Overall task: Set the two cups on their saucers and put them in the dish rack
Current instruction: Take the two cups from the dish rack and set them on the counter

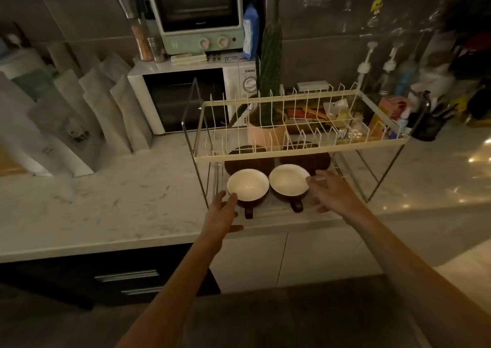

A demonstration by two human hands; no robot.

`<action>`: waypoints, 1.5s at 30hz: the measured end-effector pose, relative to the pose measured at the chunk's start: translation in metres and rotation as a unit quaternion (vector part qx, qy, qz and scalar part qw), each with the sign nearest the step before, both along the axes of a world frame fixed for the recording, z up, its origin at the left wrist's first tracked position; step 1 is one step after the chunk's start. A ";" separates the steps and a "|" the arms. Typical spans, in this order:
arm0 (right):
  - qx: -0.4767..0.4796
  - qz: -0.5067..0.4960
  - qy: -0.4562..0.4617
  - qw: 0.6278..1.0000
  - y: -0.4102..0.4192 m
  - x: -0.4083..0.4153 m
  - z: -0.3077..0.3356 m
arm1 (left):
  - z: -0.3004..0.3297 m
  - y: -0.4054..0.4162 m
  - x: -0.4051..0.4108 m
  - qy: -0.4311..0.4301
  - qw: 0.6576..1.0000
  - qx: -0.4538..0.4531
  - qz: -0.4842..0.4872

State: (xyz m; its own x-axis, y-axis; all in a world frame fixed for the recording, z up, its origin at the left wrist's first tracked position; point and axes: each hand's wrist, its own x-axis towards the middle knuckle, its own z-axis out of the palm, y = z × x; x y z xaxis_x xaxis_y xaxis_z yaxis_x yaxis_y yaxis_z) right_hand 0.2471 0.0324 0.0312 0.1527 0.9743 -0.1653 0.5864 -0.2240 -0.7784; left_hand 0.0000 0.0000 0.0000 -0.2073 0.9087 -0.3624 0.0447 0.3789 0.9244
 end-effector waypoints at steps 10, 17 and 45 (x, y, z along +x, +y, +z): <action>-0.053 -0.032 0.110 0.992 0.018 -0.008 -0.012 | 0.004 0.021 0.007 -0.075 0.996 -0.049 0.011; -0.112 -0.058 0.177 0.976 0.028 -0.012 -0.018 | 0.001 0.031 0.005 -0.081 0.995 -0.062 0.005; -0.100 0.058 0.147 0.982 -0.044 -0.041 -0.008 | 0.009 -0.090 -0.063 -0.059 0.998 -0.011 0.021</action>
